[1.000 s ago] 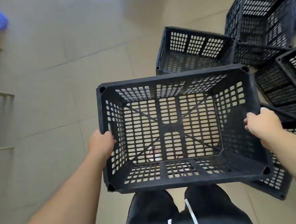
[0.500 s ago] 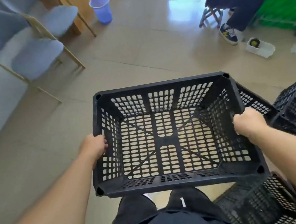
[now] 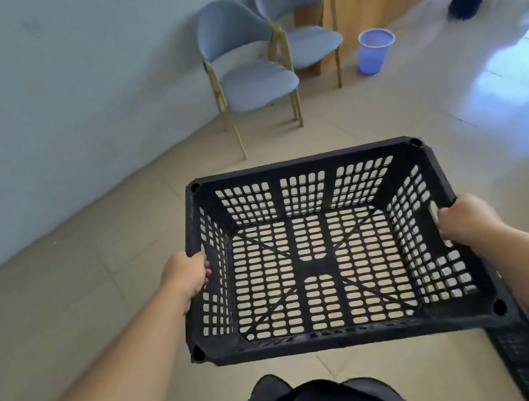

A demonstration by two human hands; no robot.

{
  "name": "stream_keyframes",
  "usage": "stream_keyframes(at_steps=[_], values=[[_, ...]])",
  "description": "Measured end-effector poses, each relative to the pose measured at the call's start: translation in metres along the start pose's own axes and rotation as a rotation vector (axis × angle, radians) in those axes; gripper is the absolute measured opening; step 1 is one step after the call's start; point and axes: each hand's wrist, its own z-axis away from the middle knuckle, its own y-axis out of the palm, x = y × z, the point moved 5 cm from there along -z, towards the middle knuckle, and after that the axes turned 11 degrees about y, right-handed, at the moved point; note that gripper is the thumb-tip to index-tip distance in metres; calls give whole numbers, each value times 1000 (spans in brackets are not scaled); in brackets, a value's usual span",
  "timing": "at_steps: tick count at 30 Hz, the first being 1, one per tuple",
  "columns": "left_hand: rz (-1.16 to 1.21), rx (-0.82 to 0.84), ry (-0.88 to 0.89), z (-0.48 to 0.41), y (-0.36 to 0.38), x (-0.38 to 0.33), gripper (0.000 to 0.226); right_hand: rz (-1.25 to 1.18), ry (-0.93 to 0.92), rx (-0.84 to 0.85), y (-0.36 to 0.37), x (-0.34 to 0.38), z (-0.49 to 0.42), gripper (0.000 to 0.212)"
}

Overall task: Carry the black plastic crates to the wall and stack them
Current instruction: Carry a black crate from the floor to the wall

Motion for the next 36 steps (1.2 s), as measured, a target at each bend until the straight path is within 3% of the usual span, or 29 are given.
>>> stream_keyframes(at_steps=[12,22,28,36], values=[[79,-241,-137,-61,-201,77,29,-2,-260,160,92,266,73,15],[92,-387,-259,-147,-282,84,35,139,-387,276,159,461,83,11],[177,-518,-376,-193,-331,90,36,137,-493,350,194,595,91,21],[231,-561,-425,-277,-406,113,32,208,-602,321,248,744,121,26]])
